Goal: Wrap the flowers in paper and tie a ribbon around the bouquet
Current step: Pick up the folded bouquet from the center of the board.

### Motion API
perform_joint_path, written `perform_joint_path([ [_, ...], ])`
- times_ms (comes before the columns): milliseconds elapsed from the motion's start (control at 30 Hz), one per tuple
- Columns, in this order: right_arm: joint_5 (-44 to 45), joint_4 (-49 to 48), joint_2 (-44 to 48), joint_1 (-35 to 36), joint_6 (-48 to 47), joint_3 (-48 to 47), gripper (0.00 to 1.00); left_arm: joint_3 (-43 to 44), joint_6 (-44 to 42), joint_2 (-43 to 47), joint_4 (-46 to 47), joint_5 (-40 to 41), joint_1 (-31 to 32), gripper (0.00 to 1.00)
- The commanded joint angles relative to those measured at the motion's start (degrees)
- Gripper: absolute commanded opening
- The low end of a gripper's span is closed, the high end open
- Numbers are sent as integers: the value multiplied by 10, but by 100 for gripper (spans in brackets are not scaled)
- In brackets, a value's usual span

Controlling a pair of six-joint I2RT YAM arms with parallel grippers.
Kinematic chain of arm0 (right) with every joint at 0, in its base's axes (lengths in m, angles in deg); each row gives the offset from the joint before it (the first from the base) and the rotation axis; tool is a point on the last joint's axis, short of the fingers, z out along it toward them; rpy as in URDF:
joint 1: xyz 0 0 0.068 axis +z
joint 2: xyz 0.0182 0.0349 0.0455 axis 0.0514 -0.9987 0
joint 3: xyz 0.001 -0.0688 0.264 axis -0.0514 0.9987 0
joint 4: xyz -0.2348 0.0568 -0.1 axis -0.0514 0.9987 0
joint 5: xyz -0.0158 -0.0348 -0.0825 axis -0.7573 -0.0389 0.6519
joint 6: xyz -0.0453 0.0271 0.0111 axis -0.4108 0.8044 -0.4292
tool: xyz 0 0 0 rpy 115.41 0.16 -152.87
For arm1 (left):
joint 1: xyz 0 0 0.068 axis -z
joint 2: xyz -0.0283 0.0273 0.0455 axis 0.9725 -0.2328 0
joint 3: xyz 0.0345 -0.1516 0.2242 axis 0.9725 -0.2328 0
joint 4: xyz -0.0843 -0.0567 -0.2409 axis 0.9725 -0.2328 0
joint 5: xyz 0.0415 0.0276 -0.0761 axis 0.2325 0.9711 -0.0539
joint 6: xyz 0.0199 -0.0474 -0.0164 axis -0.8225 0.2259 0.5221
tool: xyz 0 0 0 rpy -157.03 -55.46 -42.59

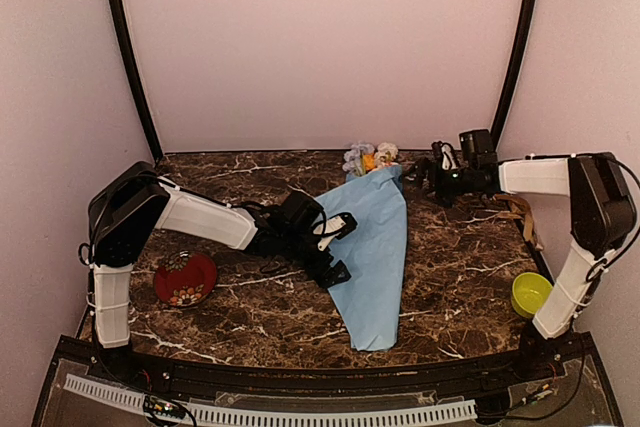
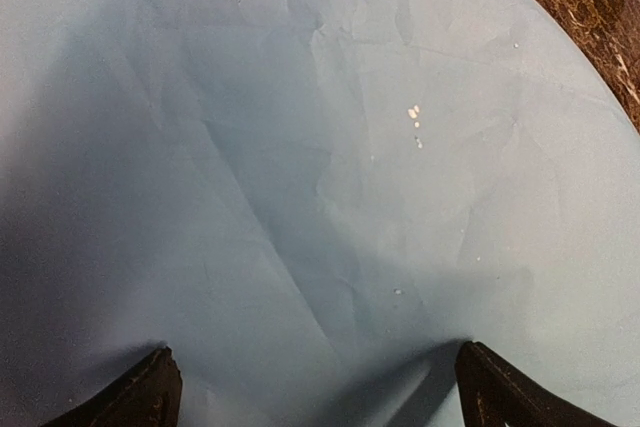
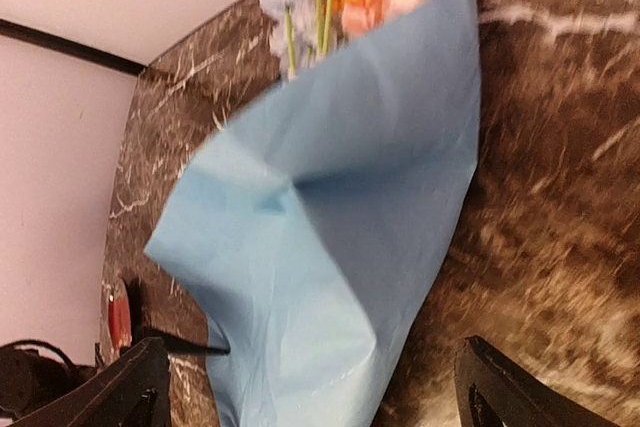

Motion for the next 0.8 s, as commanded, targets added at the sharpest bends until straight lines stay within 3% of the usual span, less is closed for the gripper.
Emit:
perform_joint_path([
  [0, -24, -30, 13, 48, 20, 101, 100, -21, 10, -44, -84, -2, -3, 99],
  [200, -39, -130, 15, 82, 71, 212, 99, -21, 14, -45, -75, -5, -3, 99],
  [333, -39, -203, -21, 130, 71, 223, 99, -22, 17, -45, -74, -7, -3, 99],
  [367, -66, -216, -31, 138, 111, 221, 91, -23, 18, -45, -73, -8, -3, 99],
  [600, -79, -311, -44, 147, 174, 236, 74, -26, 24, -45, -70, -12, -4, 99],
  [767, -85, -314, -52, 147, 181, 240, 44, -21, 24, -38, -64, -19, -4, 99],
])
